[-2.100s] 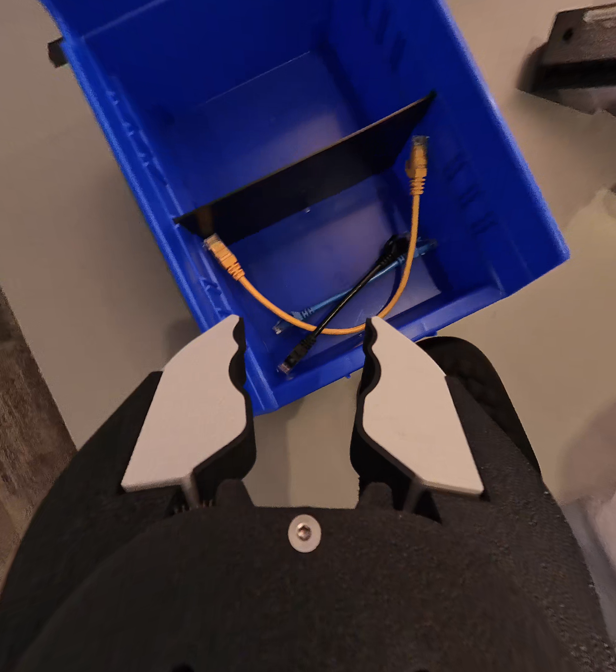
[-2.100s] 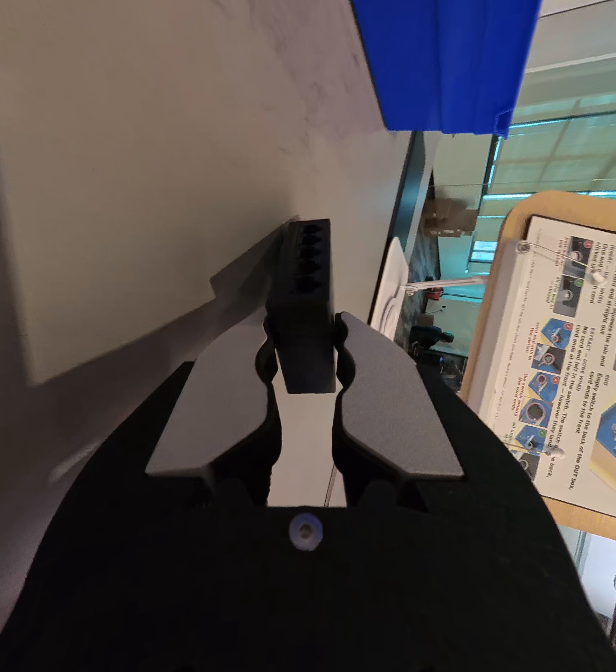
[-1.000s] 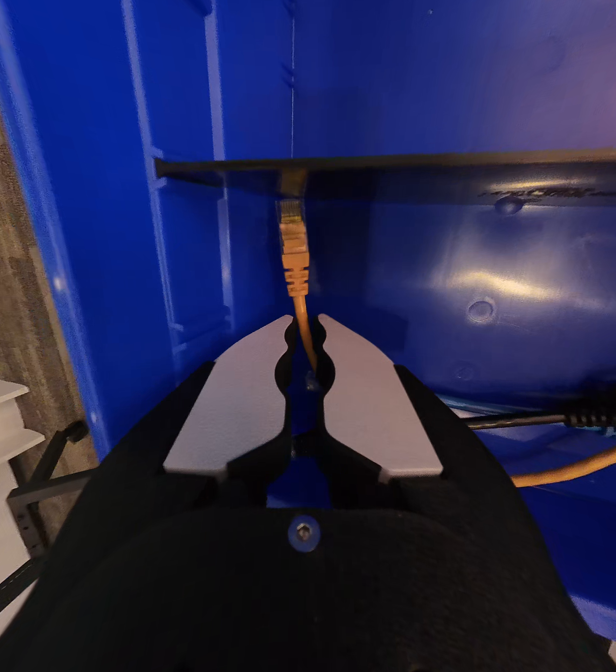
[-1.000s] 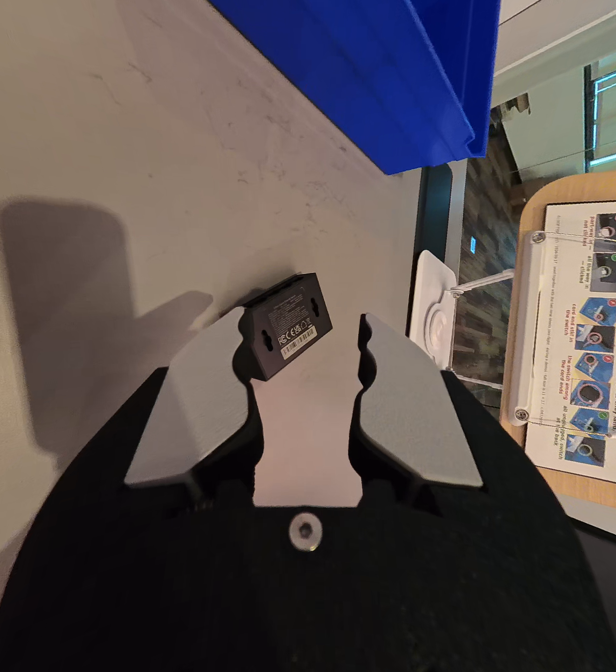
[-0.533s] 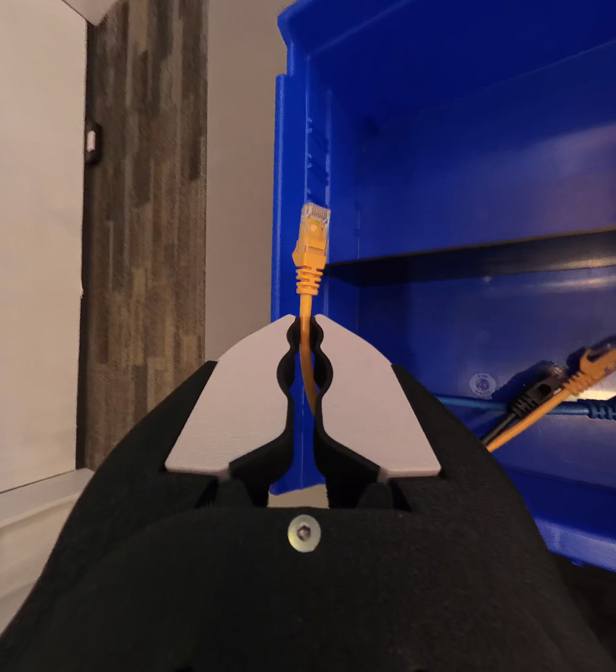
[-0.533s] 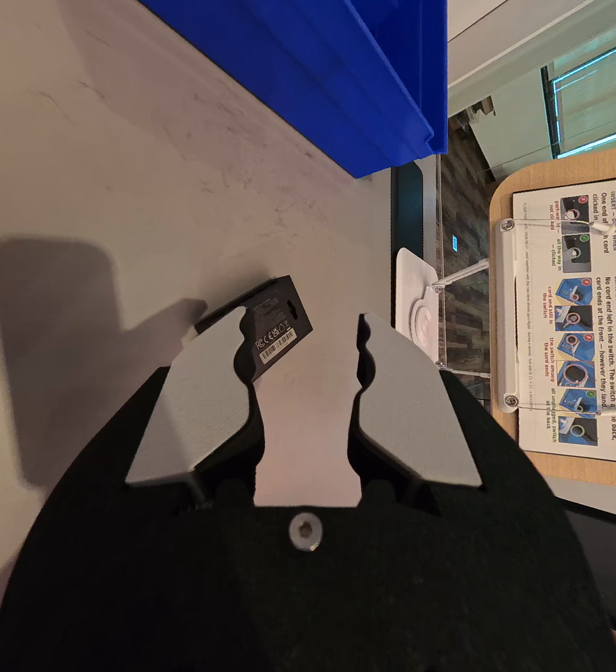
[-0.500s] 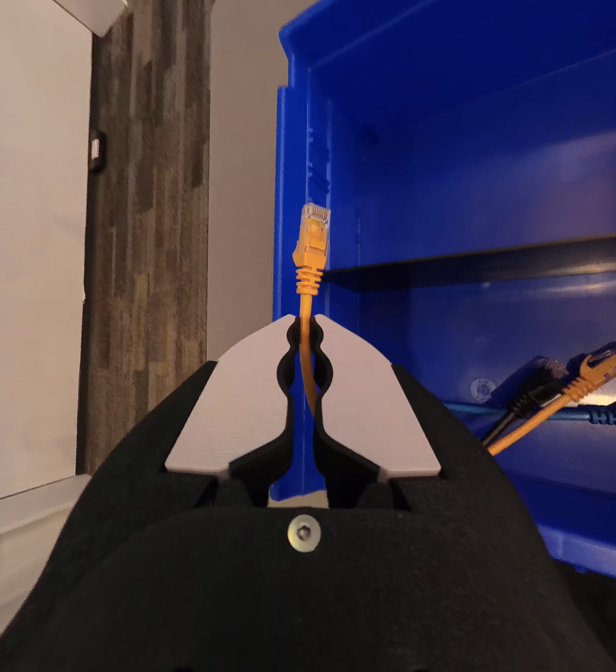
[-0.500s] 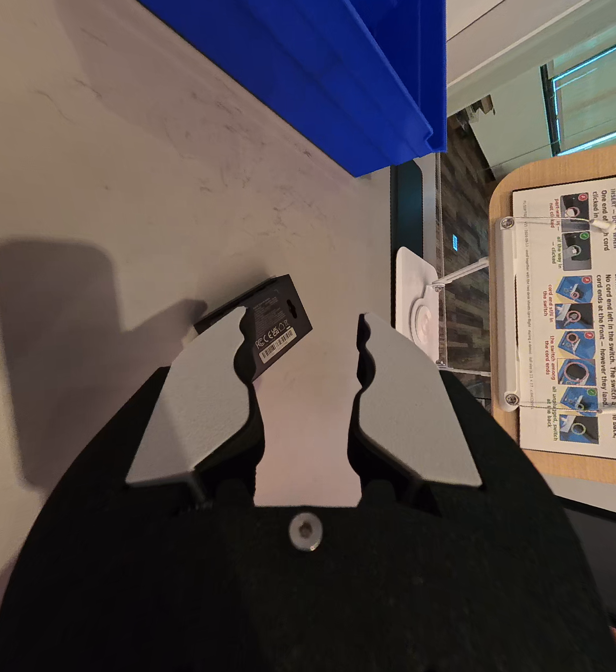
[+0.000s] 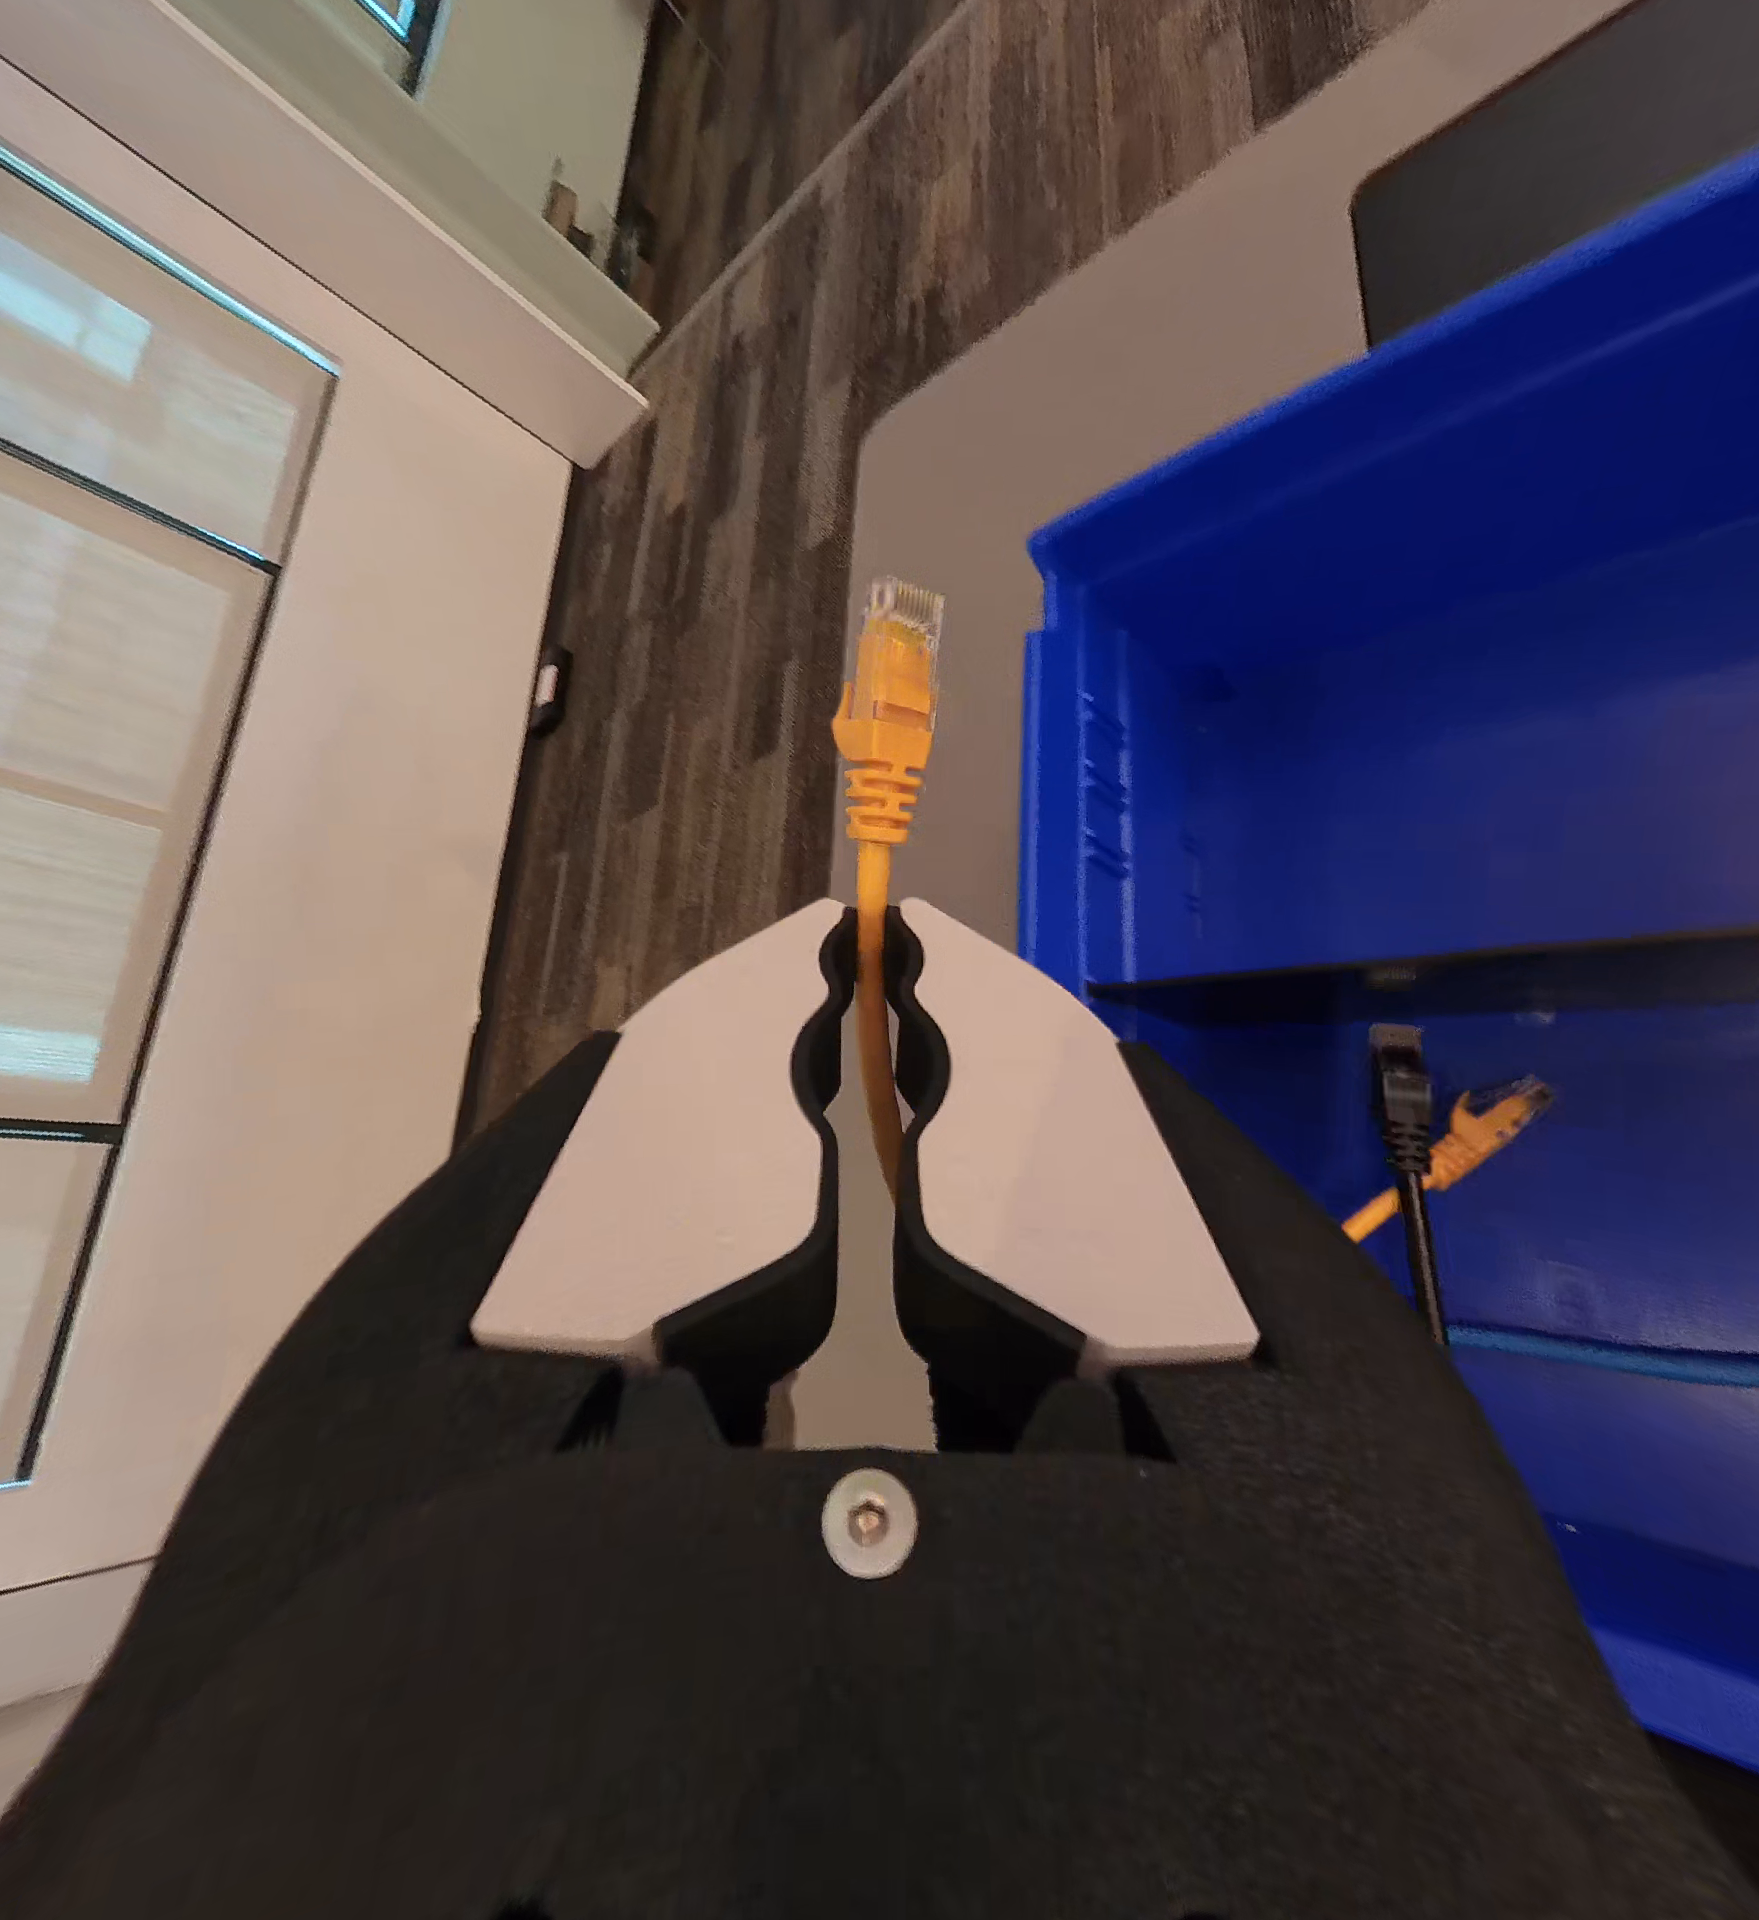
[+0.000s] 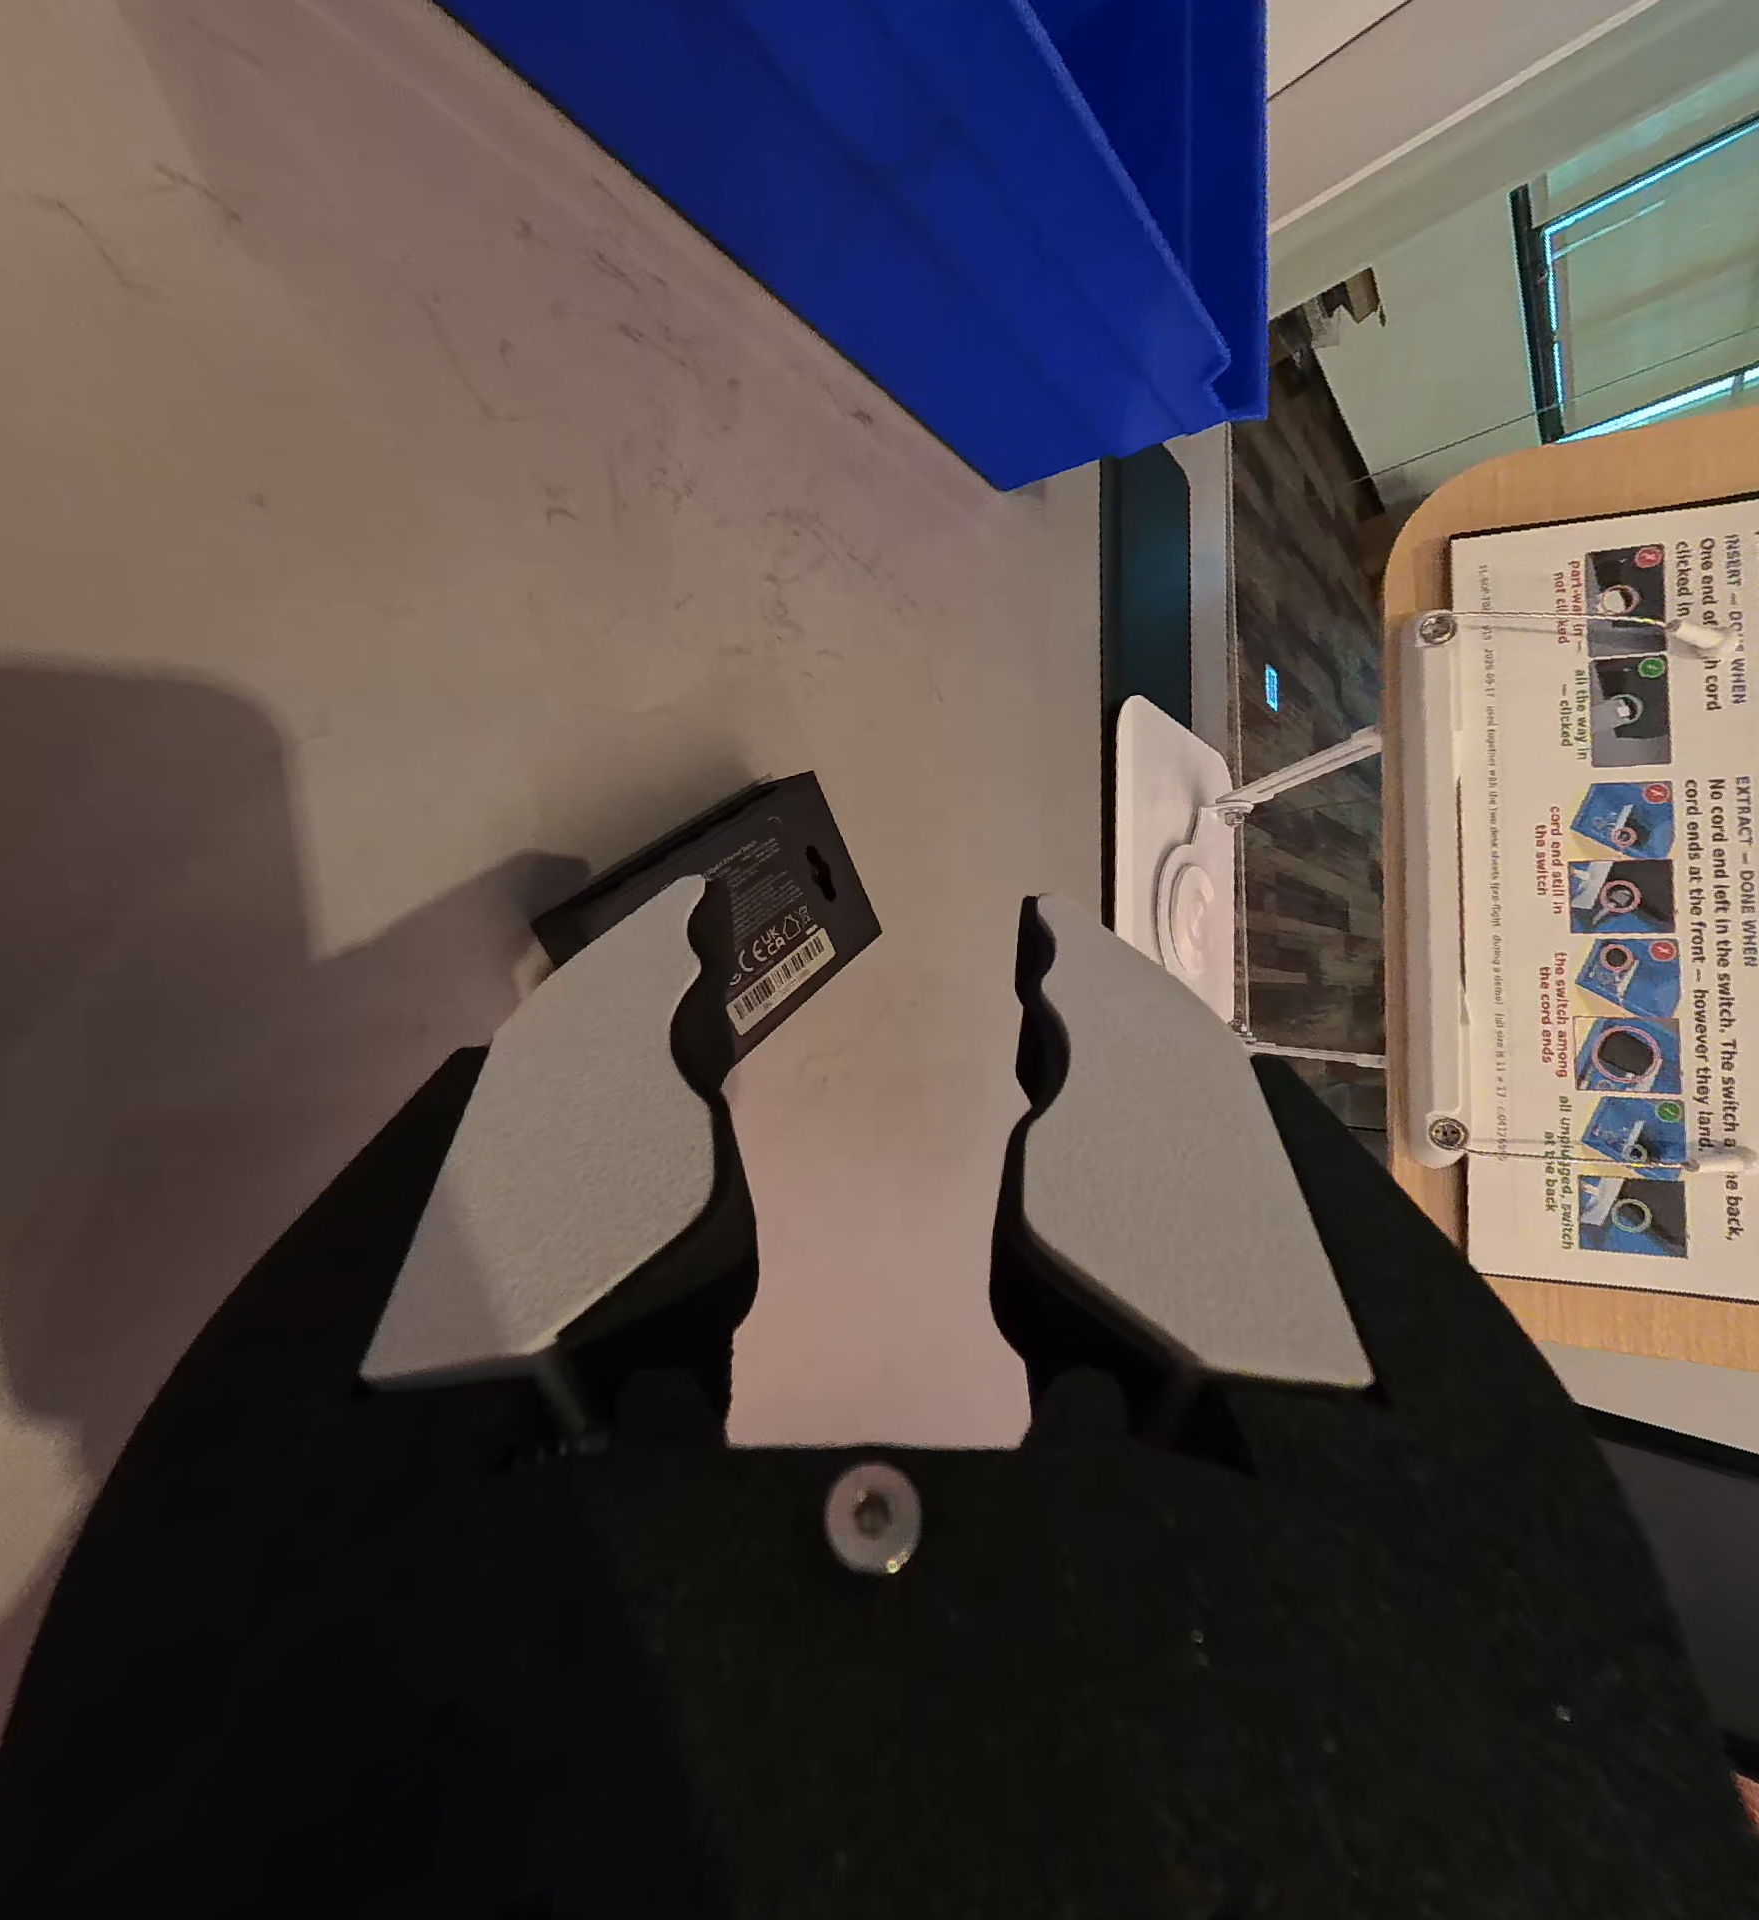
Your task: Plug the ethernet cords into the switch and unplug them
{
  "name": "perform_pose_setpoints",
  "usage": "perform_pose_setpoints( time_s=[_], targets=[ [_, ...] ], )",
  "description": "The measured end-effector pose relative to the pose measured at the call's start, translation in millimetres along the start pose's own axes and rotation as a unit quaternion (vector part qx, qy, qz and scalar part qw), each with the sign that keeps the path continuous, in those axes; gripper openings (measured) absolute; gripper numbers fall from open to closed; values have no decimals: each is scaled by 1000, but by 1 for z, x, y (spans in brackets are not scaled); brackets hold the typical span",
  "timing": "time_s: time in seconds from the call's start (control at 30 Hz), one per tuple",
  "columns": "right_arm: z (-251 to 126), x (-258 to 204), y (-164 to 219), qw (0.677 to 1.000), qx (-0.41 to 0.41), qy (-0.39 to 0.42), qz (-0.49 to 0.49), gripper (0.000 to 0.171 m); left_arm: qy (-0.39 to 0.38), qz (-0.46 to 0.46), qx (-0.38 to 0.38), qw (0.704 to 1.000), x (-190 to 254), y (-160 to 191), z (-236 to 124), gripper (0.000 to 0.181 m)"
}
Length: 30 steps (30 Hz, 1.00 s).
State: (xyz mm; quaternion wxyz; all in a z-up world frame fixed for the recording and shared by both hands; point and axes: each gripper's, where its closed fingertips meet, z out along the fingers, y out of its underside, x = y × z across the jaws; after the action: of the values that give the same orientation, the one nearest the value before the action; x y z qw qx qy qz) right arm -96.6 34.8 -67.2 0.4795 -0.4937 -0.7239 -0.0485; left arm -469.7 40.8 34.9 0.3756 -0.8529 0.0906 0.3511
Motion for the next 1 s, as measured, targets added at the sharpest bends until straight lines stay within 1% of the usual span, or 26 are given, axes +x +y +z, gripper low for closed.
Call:
perform_pose_setpoints(
  time_s=[0.2,0.33,0.5,0.63,0.8,0.9,1.0],
  targets=[
    [1,1,2,1000,-3,5,0,51,-37,15,35,999,-32,-28,-16,5],
    [2,2,5,1000,-6,8,1,51,-56,37,42,997,-45,-38,-22,5],
    [3,2,5,1000,-6,10,-1,51,-107,79,47,990,-72,-52,-29,4],
    [4,1,5,1000,-8,11,-5,51,-117,86,45,988,-86,-61,-28,5],
    [3,4,7,1000,-9,16,-1,51,-109,78,78,988,-78,-69,-39,4],
    [4,5,7,1000,-6,16,1,51,-105,86,105,985,-64,-74,-48,4],
    [5,3,6,1000,-6,15,-3,51,-73,83,128,986,-42,-76,-55,5]
  ],
)
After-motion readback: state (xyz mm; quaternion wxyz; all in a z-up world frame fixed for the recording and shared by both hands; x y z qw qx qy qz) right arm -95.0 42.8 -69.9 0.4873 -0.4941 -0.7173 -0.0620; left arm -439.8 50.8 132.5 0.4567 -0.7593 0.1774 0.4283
